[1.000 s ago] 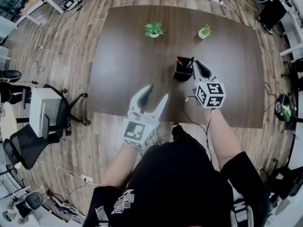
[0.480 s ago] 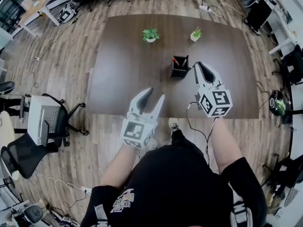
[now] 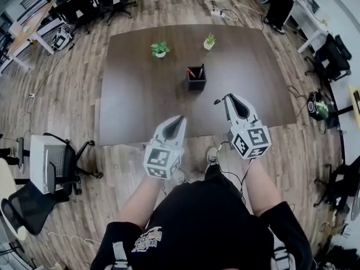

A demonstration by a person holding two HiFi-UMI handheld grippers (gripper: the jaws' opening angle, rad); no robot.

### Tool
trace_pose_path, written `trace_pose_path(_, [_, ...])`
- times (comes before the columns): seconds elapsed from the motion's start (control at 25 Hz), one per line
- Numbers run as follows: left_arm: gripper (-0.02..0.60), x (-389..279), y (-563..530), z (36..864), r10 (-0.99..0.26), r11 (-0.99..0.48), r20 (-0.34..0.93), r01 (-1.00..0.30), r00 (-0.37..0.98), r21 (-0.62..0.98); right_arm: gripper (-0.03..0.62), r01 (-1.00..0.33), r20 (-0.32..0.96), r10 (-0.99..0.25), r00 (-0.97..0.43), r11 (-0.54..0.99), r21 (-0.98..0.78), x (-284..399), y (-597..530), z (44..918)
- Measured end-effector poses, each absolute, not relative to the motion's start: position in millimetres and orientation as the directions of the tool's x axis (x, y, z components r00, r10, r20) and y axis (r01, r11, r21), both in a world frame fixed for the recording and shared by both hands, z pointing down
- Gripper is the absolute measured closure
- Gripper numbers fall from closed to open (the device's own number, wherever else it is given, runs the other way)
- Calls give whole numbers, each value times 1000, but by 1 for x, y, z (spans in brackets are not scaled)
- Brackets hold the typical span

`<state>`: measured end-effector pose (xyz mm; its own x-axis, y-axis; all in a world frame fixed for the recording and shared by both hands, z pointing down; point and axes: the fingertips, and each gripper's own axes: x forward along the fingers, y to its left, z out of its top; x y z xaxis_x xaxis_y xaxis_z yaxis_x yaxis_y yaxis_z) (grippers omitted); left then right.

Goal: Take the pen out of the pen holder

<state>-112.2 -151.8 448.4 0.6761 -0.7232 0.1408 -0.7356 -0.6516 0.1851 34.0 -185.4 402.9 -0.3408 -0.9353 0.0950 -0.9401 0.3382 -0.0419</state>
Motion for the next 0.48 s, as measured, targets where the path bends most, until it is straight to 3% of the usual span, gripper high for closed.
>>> trace_pose_path(0.2, [570,-80,-123,446,-691,-684,147,-706,707,181,559,-938,113,-931,-347,343,-54,53,-146,410])
trace_pose_path(0.48, [569,-34,-78,443,-738,-633,158,-755,656,174,559,-911,93,-907,-412,406,-74,97,-95,406])
